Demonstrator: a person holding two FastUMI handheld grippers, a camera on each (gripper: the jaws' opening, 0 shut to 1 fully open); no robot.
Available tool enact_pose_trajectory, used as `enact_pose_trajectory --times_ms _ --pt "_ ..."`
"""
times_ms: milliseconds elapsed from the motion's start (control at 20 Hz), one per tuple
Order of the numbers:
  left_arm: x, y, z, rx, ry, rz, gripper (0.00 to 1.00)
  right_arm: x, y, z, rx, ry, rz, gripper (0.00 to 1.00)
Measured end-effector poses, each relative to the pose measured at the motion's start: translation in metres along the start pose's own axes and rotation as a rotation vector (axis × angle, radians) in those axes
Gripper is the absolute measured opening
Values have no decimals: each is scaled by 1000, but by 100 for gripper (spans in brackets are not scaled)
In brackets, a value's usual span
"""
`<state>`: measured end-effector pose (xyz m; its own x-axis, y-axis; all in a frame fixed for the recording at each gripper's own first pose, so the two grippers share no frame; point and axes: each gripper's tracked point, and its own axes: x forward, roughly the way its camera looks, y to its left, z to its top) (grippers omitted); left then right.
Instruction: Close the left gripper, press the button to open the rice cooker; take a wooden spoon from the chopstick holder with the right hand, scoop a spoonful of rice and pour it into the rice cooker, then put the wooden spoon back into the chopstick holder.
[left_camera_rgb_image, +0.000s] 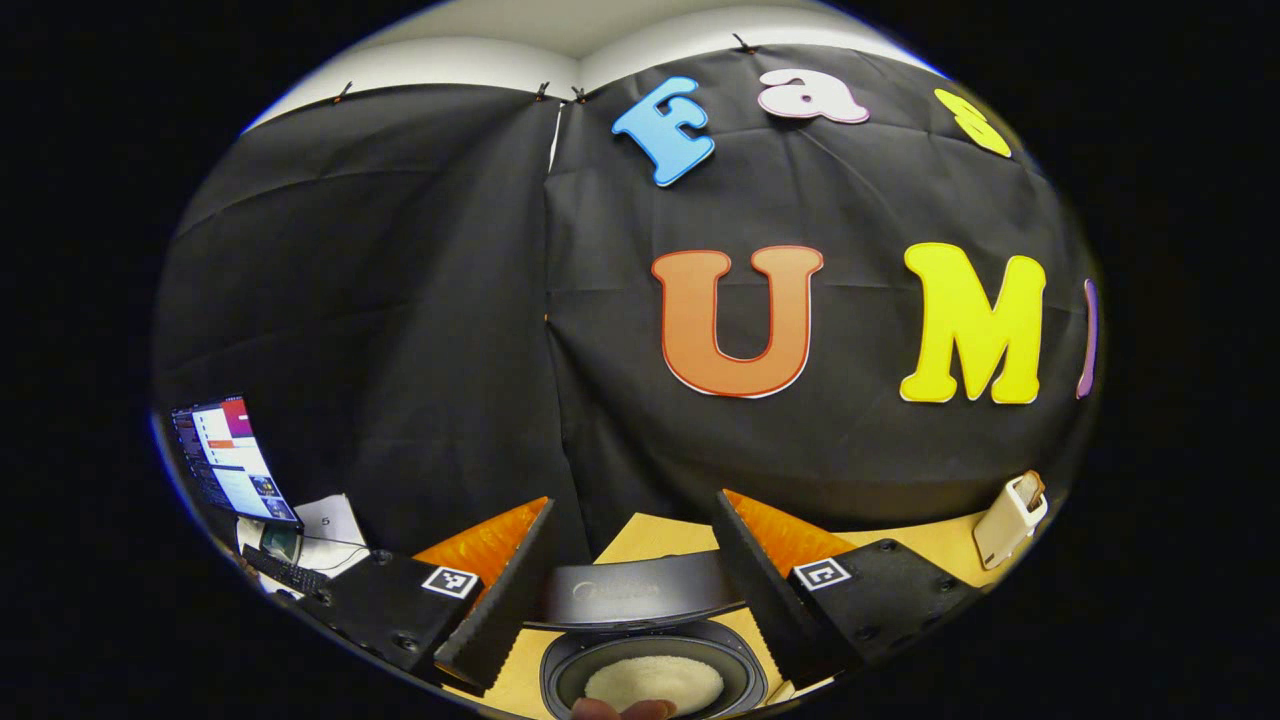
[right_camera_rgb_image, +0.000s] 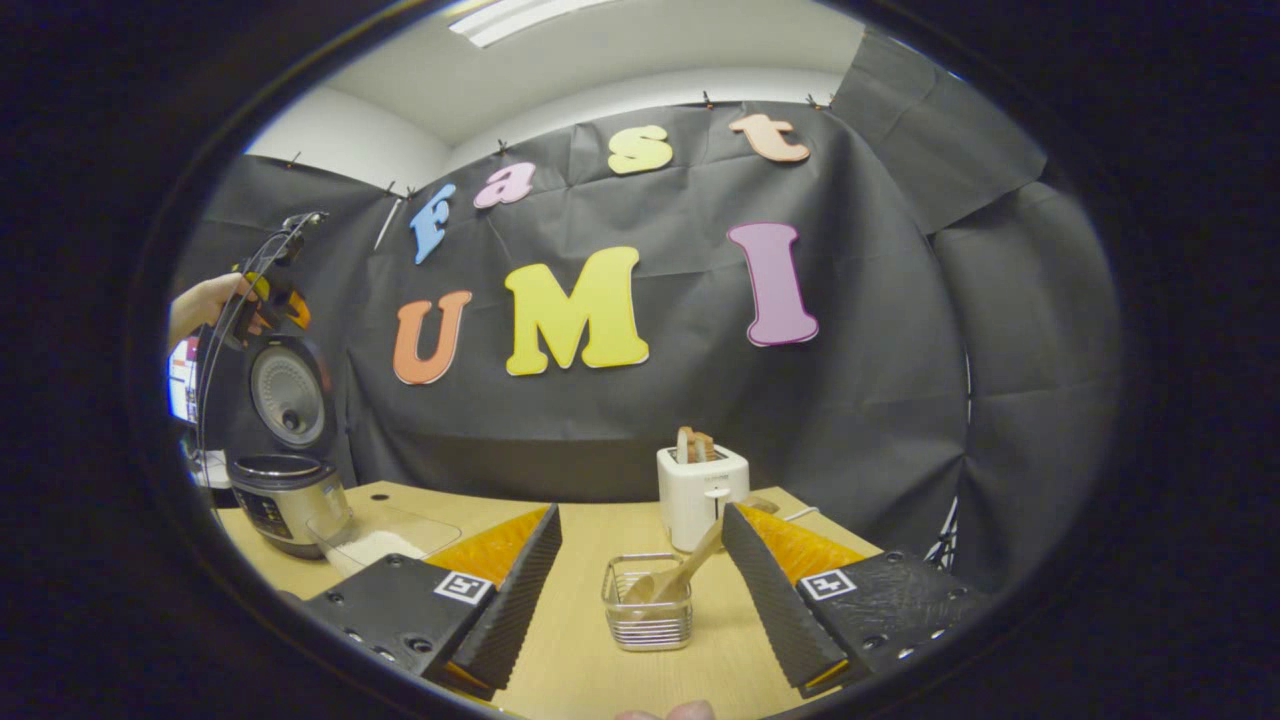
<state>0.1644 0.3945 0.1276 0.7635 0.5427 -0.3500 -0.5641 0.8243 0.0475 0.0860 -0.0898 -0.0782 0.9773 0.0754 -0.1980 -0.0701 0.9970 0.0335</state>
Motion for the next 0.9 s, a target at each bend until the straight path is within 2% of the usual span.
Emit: enact_pose_trajectory --times_ms 50,150,200,250,300,350,400,500,750,900 --pt "2 0 -2 -6 11 -7 98 0 0 -1 -1 2 -3 92" --pt "5 2 -8 -11 33 -11 98 2 3 -5 7 12 3 92" --pt "4 1 -8 -17 25 -18 98 3 5 -5 11 18 7 96" --pt "5 2 -9 -20 28 -25 99 2 6 -5 12 20 10 92" --pt "5 1 -12 -22 41 -31 98 3 8 -6 13 20 13 96" --pt "1 1 -12 -22 38 -33 99 3 11 -5 13 19 20 92" --pt "-2 0 -16 -23 45 -33 99 1 14 -5 11 18 26 95" --pt "-13 -3 -22 -15 36 -32 100 0 21 -6 0 18 42 92" --pt "-50 -10 -49 -17 42 -36 100 -8 29 -12 11 23 65 95" --pt "-71 -16 -70 -32 43 -61 100 -12 18 -12 17 16 22 92"
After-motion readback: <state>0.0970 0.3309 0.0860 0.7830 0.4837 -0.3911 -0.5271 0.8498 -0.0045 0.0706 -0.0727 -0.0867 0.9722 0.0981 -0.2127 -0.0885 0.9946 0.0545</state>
